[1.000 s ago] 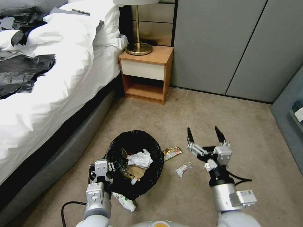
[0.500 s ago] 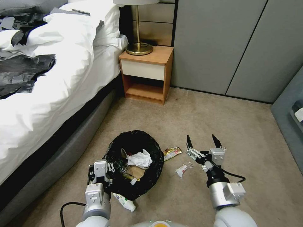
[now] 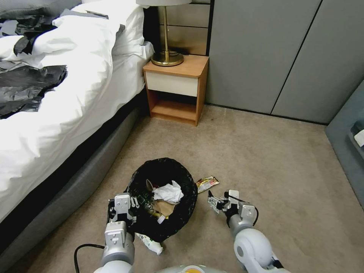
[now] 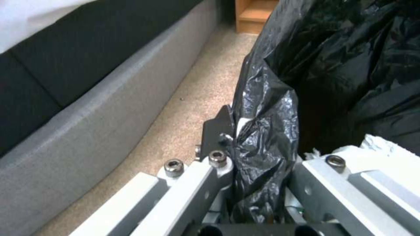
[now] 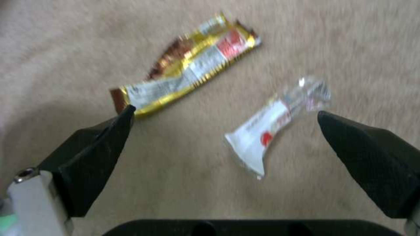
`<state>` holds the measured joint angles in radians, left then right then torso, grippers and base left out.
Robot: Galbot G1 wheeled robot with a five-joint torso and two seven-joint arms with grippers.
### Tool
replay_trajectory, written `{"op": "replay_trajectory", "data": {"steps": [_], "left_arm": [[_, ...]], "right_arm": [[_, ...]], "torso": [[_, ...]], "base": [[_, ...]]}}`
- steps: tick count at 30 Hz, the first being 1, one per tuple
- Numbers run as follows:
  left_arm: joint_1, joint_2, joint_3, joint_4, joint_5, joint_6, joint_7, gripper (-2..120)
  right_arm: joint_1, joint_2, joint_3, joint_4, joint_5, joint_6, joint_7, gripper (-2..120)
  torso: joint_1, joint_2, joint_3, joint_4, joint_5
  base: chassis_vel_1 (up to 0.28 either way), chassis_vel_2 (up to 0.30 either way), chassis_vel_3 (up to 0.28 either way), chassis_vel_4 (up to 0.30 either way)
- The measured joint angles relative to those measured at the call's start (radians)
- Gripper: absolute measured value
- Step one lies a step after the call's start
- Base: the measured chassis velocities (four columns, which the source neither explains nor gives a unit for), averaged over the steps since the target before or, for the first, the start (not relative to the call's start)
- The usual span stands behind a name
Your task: Pick up the trash bin, then pick up the garbage from the floor and place it into the trash bin.
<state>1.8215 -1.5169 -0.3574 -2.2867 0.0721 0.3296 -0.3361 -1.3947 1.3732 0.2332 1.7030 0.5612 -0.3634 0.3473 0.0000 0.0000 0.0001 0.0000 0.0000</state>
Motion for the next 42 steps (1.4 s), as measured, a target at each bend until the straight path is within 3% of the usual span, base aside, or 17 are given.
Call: {"op": "replay_trajectory", "data": {"steps": [18,32,42], "left_arm": [[0.02,0.002,-0.003,-0.007,0.01,0.0,0.001,3],[0.029,0.001,0.002,-0.005,0.02,-0.007,0.002,3],[0.032,0.001,-0.002,-0.004,0.019,-0.01,0.002,3]], "right_arm": [[0.065,0.042,0.021,-0.209,-0.036,0.045,-0.018,100],[0.107,0.058,0.039,-0.294,-0.077,0.128,-0.112,100],[0.174,0.06,0.047,-0.421,-0.086,0.171,-0.143,98]], "torso": [[0.0,0.0,0.0,0.0,0.0],[0.0,0.0,0.0,-0.0001,0.0],[0.0,0.0,0.0,0.0,0.0001]], "base": [[0.0,0.0,0.0,0.0],[0.0,0.0,0.0,0.0],[0.0,0.0,0.0,0.0]]}}
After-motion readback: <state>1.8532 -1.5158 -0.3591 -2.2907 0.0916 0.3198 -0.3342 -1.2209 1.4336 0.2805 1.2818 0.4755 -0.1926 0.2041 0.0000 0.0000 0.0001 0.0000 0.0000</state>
